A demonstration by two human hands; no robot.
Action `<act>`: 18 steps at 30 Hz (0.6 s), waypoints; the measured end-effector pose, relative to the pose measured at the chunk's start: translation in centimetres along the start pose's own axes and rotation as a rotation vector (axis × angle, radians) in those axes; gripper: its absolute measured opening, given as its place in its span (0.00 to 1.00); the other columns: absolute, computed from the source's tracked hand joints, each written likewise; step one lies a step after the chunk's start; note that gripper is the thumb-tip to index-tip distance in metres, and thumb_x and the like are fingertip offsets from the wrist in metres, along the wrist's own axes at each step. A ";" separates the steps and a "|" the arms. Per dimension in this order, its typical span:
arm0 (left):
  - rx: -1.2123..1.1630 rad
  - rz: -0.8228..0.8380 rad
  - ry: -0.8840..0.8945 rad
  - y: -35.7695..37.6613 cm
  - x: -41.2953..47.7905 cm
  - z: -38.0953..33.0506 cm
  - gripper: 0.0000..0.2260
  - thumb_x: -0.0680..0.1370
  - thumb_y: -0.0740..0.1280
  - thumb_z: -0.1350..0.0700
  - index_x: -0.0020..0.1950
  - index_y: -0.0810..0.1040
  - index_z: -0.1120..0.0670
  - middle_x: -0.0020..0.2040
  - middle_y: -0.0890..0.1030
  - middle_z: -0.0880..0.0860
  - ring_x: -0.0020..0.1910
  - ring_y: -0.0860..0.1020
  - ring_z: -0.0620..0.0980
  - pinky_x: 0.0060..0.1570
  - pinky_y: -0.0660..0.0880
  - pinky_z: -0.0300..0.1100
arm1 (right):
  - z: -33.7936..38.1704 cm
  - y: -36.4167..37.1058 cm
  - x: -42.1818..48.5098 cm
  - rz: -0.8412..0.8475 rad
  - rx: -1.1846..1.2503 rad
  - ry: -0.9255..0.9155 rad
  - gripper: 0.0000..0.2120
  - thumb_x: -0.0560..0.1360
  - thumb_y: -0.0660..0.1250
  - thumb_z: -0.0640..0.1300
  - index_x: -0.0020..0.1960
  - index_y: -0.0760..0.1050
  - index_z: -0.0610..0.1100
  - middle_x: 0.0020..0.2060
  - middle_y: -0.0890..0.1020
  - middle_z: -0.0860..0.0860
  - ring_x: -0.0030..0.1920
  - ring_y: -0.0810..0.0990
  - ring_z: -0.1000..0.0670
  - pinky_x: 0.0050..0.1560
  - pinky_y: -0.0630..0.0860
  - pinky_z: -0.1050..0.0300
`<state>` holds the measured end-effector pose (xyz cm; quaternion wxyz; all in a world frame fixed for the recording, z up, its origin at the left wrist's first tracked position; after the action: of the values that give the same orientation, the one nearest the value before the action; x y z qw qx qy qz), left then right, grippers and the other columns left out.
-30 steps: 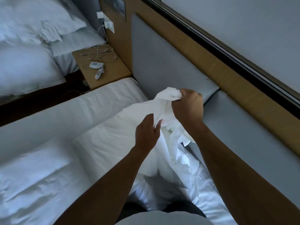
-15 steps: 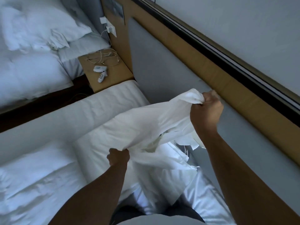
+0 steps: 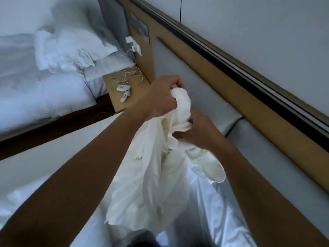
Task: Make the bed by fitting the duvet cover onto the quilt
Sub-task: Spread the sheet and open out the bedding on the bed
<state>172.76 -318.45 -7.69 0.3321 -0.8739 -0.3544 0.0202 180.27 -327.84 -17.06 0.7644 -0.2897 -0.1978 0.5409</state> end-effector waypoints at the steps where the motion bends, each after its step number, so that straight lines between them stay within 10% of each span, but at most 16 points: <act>1: 0.036 0.043 0.071 -0.1 -0.4 -1.0 0.15 0.64 0.74 0.63 0.46 0.77 0.49 0.37 0.78 0.41 0.36 0.76 0.37 0.32 0.68 0.28 | 0.7 0.3 0.8 -0.004 -0.104 -0.033 0.29 0.68 0.73 0.60 0.63 0.77 0.46 0.48 0.84 0.52 0.49 0.83 0.50 0.49 0.77 0.56; 4: 0.184 0.005 0.039 -1.8 -2.5 3.0 0.24 0.66 0.78 0.55 0.58 0.74 0.47 0.44 0.79 0.43 0.42 0.77 0.42 0.36 0.70 0.28 | 3.0 -3.4 2.0 -0.242 -0.097 -0.126 0.09 0.73 0.69 0.43 0.45 0.81 0.36 0.39 0.84 0.43 0.44 0.82 0.40 0.42 0.74 0.48; 8: 0.473 -0.124 -0.387 -2.0 -8.3 16.3 0.21 0.72 0.75 0.54 0.64 0.75 0.50 0.53 0.82 0.54 0.52 0.80 0.56 0.51 0.77 0.48 | 6.4 -6.2 1.7 -0.428 -0.085 -0.206 0.08 0.71 0.63 0.39 0.35 0.70 0.39 0.27 0.73 0.48 0.29 0.70 0.46 0.31 0.66 0.52; 14: 0.417 -0.100 -0.816 3.2 -20.6 30.0 0.20 0.77 0.69 0.44 0.68 0.75 0.48 0.61 0.77 0.55 0.63 0.77 0.58 0.57 0.75 0.50 | 4.0 -8.8 -1.5 -0.643 -0.019 -0.077 0.03 0.68 0.64 0.33 0.36 0.71 0.38 0.27 0.73 0.50 0.27 0.68 0.55 0.28 0.62 0.69; 18: 0.488 -0.016 -0.776 3.5 -20.2 31.6 0.19 0.81 0.63 0.53 0.72 0.75 0.46 0.69 0.77 0.54 0.66 0.77 0.57 0.63 0.74 0.49 | 2.4 -10.3 -4.0 -0.748 -0.021 -0.040 0.05 0.67 0.62 0.34 0.40 0.75 0.38 0.29 0.77 0.53 0.29 0.74 0.55 0.30 0.64 0.75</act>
<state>151.23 -315.18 -38.39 0.3709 -0.6951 -0.4443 0.4265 184.83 -333.61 -8.46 0.9022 -0.1946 -0.3101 0.2279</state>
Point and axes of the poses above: each hand's wrist, its own x-axis towards the middle knuckle, its own y-axis out of the palm, z = x × y, the point moved 10 cm from there along x, towards the middle knuckle
